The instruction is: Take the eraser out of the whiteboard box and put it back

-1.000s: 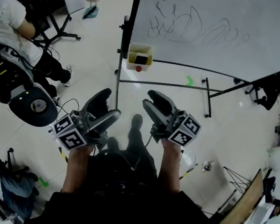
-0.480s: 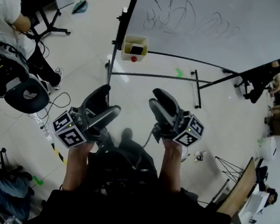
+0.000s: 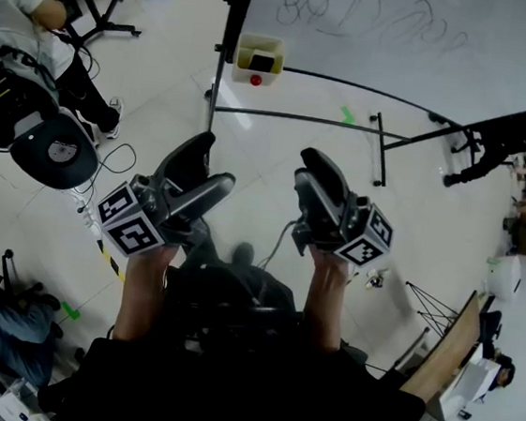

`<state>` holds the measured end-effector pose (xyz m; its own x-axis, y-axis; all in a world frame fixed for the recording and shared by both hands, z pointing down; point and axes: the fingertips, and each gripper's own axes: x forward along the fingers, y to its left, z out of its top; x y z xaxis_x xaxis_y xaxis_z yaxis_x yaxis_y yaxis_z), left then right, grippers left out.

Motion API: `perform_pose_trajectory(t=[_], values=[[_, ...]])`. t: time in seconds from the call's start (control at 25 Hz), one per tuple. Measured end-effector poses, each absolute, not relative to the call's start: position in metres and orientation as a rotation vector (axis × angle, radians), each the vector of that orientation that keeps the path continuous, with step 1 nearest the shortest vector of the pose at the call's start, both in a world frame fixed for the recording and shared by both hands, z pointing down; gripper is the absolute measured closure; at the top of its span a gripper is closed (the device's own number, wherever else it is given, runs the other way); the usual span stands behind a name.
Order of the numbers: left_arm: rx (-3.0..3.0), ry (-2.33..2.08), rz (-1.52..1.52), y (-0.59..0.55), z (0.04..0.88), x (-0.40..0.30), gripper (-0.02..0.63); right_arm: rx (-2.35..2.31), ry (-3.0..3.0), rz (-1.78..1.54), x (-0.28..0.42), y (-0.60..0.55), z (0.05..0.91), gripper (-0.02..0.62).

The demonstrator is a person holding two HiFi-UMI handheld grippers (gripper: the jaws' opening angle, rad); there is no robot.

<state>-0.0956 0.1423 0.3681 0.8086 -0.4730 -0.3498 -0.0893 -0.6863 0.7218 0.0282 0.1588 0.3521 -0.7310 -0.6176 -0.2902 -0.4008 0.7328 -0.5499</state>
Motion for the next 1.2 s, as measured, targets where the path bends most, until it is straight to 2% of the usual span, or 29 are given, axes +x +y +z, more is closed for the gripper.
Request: perform_pose_trajectory(t=[0.6,0.96,1.2], values=[[2.337,-0.475,-0.632,0.214,0.346,-0.027,0.179,-0.552,2.410,-0.526,0.091,0.236,0.311,0.388],[2.349,-0.572,-0.638,0.267,0.344,-0.015,0.179,-0.421,2.426,-0.524,0.098,0.283,0.306,0.411],[2.352,-0.595,-0.646,0.292,0.343,-0.006,0.179,-0.382,2.449,-0.507,0.105,0.312,0.306,0.454]])
